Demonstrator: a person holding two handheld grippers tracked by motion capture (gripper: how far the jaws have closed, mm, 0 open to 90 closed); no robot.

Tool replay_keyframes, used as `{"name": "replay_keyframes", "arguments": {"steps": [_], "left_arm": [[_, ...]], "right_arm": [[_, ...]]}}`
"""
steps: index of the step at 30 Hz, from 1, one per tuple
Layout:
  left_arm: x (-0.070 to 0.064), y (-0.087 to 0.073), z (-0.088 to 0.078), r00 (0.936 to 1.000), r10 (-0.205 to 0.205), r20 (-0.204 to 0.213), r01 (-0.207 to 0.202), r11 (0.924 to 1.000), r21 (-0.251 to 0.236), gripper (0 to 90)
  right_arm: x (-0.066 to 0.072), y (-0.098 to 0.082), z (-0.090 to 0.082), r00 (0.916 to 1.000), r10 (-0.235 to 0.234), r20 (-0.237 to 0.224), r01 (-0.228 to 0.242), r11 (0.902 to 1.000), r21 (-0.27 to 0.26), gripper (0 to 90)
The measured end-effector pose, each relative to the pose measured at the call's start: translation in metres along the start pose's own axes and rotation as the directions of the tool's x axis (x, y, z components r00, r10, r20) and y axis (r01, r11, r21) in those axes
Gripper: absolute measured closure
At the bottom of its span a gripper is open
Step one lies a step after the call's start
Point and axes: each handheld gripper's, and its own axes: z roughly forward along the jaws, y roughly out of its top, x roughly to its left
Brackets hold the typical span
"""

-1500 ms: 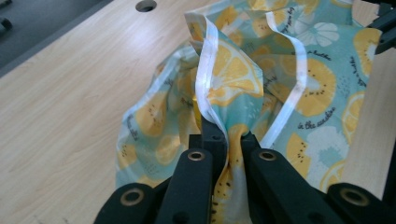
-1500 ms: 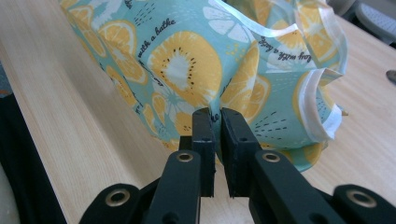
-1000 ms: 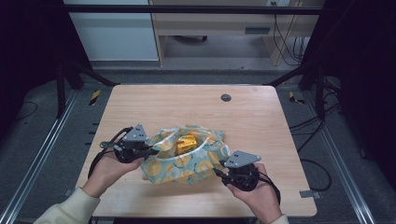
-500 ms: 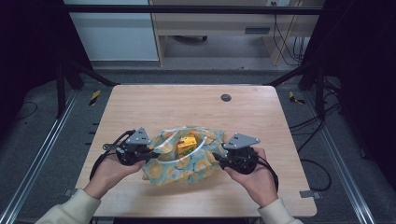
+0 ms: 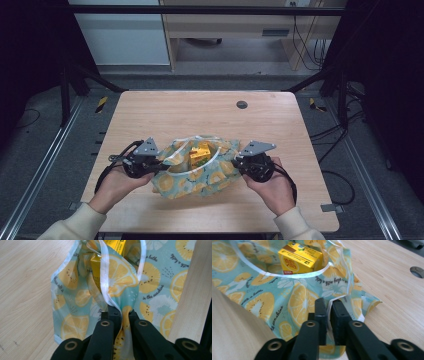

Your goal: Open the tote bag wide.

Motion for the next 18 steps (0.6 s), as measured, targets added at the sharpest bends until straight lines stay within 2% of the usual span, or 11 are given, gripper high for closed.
{"name": "replay_keyframes", "arguments": {"steps": [8, 12, 18], "left_arm": [[-0.005, -0.006, -0.006, 1.0000, 0.005, 0.007, -0.005, 1.0000, -0.005, 88.8], [-0.009, -0.014, -0.002, 0.9995, 0.018, 0.025, -0.018, 0.9997, 0.016, 88.8], [-0.011, -0.022, 0.007, 0.9988, 0.036, 0.033, -0.038, 0.9974, 0.060, 88.6]], "right_arm": [[0.005, -0.013, -0.027, 0.9994, -0.033, -0.011, 0.033, 0.9972, -0.067, 87.9], [0.008, -0.024, -0.033, 0.9982, -0.055, -0.024, 0.053, 0.9963, -0.068, 87.6], [0.010, -0.038, -0.029, 0.9973, -0.043, -0.060, 0.041, 0.9984, -0.039, 86.4]]}}
